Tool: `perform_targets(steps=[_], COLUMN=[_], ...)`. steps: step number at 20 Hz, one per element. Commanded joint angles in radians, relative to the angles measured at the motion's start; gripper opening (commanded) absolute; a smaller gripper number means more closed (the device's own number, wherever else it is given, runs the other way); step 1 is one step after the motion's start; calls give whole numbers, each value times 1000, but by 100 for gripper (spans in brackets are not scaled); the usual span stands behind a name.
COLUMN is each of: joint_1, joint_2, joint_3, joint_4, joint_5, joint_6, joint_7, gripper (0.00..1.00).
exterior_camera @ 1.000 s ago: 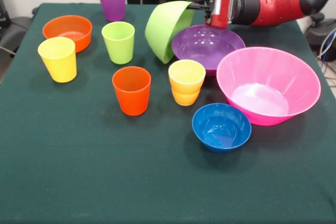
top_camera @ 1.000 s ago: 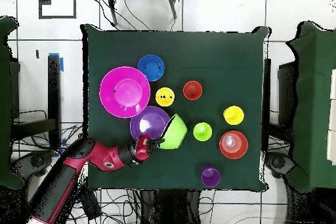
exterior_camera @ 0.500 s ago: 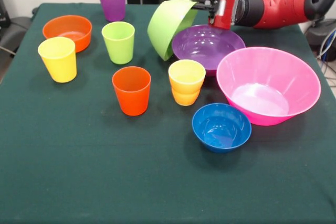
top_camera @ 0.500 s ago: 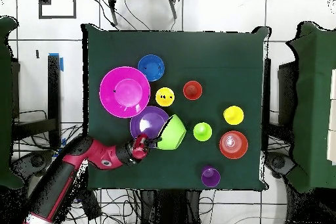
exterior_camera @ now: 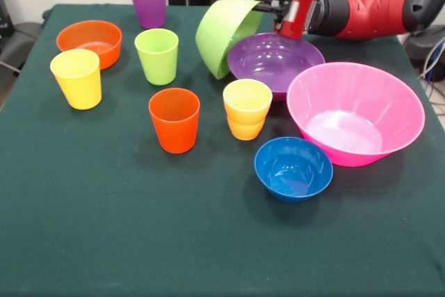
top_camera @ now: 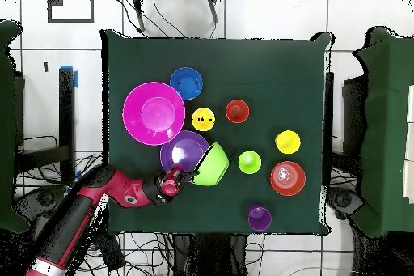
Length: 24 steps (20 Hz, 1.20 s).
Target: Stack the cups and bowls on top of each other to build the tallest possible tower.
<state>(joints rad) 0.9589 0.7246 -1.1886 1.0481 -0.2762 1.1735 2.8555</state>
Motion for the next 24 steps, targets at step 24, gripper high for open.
perform_targets(steps=[24], joint_1=[-119], joint_2=[-137], joint_3=[294], joint_4=[-238], joint_5=[-104], joint_6=[268], joint_7=[-669], gripper=[0])
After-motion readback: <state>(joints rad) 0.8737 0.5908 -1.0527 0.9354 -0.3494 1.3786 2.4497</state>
